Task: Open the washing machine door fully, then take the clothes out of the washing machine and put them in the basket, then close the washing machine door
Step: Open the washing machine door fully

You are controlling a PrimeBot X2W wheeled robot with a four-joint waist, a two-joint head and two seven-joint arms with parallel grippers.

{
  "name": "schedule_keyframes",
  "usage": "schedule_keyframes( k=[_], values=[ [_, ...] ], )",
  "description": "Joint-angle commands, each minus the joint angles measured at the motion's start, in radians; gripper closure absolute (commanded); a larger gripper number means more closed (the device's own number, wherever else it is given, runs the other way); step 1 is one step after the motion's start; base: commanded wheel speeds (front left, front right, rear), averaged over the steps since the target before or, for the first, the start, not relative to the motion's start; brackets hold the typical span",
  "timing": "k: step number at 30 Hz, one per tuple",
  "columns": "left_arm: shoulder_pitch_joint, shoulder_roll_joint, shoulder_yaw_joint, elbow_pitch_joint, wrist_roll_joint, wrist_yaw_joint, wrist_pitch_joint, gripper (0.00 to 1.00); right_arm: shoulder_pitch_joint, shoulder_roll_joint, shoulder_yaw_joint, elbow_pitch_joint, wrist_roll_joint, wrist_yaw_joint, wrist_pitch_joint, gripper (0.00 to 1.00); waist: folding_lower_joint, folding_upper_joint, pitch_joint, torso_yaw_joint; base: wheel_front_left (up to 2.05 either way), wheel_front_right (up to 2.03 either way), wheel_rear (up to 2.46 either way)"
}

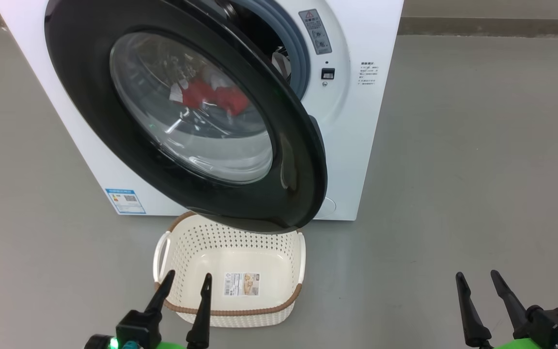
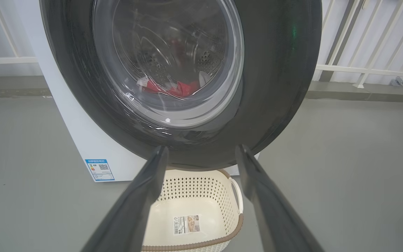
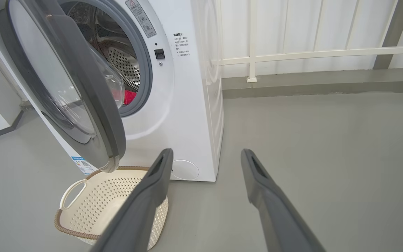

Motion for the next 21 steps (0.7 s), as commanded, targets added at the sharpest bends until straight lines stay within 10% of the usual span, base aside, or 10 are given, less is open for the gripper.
schedule_keyframes(
  k=[1, 14, 15, 17, 21],
  values=[
    [-0.014, 0.011, 0.03, -0.025, 0.009, 0.001, -0.012, 0.0, -0.014, -0.013, 0.026, -0.019, -0.014, 0.0, -0.006, 0.0, 0.0, 0.0, 0.001, 0.0, 0.0, 0.0, 0.0],
    [-0.019, 0.01, 0.031, -0.029, 0.006, 0.002, -0.012, 0.0, -0.018, -0.013, 0.019, -0.02, -0.015, 0.0, -0.006, 0.0, 0.0, 0.0, 0.012, 0.0, 0.0, 0.0, 0.0],
    [-0.019, 0.01, 0.031, -0.029, 0.006, 0.002, -0.012, 0.0, -0.02, -0.013, 0.016, -0.025, -0.015, 0.0, -0.006, 0.53, 0.0, 0.0, 0.012, 0.0, 0.0, 0.0, 0.0],
    [-0.02, 0.01, 0.032, -0.03, 0.005, 0.002, -0.012, 0.0, -0.019, -0.013, 0.013, -0.033, -0.013, 0.0, -0.006, 1.0, 0.0, 0.0, 0.014, 0.0, 0.0, 0.0, 0.0],
    [-0.022, 0.01, 0.032, -0.031, 0.004, 0.003, -0.012, 0.0, -0.018, -0.013, 0.012, -0.037, -0.006, 0.0, -0.006, 1.0, 0.0, 0.0, 0.016, 0.0, 0.0, 0.0, 0.0]
  ],
)
